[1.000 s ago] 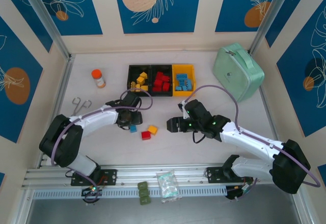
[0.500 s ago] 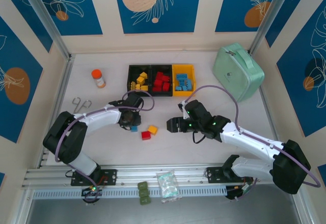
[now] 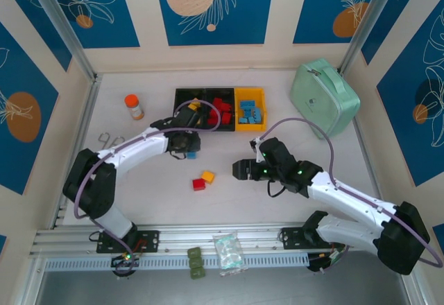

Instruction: Sort the legos into containers by color

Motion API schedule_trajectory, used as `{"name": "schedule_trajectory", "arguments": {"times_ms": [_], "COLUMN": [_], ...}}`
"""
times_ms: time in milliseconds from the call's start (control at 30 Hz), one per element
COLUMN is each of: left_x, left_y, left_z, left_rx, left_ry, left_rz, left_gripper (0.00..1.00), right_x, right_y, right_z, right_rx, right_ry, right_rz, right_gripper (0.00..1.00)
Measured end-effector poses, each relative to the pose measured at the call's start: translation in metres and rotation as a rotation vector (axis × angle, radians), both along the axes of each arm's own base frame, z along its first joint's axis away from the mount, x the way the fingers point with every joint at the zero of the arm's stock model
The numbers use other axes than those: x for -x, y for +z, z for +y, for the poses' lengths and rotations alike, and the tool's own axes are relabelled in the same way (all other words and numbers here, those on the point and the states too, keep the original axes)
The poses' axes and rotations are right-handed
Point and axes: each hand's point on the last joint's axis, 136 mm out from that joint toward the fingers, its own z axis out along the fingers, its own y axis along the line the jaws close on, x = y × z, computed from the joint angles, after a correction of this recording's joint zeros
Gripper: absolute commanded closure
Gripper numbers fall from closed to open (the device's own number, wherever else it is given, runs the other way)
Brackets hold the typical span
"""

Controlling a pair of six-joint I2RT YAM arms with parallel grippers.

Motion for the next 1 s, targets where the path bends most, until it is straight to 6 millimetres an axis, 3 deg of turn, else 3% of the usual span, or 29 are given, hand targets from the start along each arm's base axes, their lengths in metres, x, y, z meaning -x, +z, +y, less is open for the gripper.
{"name": "schedule_trajectory", "arguments": {"times_ms": [267,500,767,1000], "left_x": [-0.034,-0.060,-0.094,-0.119], "left_y": [0.027,0.043,0.051,0.052], "left_z": [-0.065,-0.117,-0.155,-0.182], "left_rx": [0.058,0.103,0.133,0.164], "left_ry": [-0.107,-0.176,-0.206,-0.231], "left_rz": [-0.041,-0.071,-0.107,-0.140], "left_gripper": [0.72,0.72,0.72,0.72], "right_x": [-0.014,-0.014,-0.007,-0.013], "right_y": [0.012,0.011,-0.003,-0.002], "right_z": [-0.044,-0.078,-0.092,-0.103], "right_rx": [0.011,0.021,0.034,0.031], "right_ry": [-0.180,-0.308,-0.353,-0.399], "right_rz": [-0.021,-0.015,0.022,0.021], "right_gripper": [0.27,0.27,0.27,0.27]}}
